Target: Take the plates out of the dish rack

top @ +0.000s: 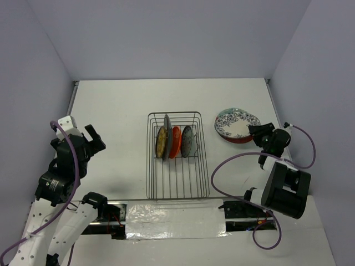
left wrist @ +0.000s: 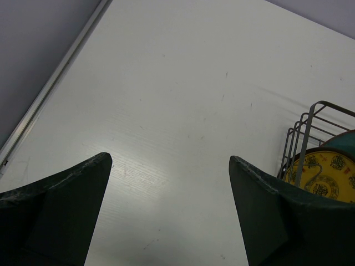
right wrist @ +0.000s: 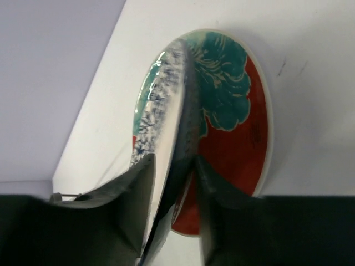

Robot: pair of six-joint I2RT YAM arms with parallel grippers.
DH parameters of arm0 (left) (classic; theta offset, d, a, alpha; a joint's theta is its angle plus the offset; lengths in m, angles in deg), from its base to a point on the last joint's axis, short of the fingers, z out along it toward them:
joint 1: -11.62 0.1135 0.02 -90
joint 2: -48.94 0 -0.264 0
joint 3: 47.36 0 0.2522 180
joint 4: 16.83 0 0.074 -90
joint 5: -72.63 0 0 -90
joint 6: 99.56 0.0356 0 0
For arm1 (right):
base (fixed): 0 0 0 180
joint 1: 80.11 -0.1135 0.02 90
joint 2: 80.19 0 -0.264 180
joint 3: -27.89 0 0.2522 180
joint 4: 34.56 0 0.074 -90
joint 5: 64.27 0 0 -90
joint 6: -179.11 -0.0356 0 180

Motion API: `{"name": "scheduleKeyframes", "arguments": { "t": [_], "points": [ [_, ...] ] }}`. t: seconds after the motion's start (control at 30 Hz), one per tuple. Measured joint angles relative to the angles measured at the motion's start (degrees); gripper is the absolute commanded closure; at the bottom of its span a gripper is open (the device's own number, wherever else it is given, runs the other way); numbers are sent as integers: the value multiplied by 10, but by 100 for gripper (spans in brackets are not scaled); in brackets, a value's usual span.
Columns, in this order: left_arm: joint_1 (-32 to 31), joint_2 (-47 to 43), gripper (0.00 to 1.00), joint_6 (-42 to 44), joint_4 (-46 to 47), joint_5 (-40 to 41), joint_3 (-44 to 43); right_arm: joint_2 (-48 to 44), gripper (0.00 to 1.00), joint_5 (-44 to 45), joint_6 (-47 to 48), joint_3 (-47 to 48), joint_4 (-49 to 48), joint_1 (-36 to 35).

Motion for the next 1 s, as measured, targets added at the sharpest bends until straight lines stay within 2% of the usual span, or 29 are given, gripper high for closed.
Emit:
{"name": "scheduleKeyframes", "arguments": {
  "t": [0.17,0.3,0.53,0.7,0.83,0.87,1.0],
  "points": [
    [0,1,1,0,0,0,0,3,34,3,-1,2,2,2],
    [0,3,0,0,0,0,0,2,26,40,9,31,88,1],
    [-1,11,0,0,0,0,0,30,24,133,70,166,294,-49],
    [-2,12,0,0,0,0,0,88,23,183,101,236,377,-99],
    [-2,14,0,0,0,0,0,130,19,214,113,279,451,-125],
    [-2,16,0,0,0,0,0,143,16,233,117,301,471,-135],
    [-2,17,0,0,0,0,0,160,15,329,125,355,546,-181]
  ]
}}
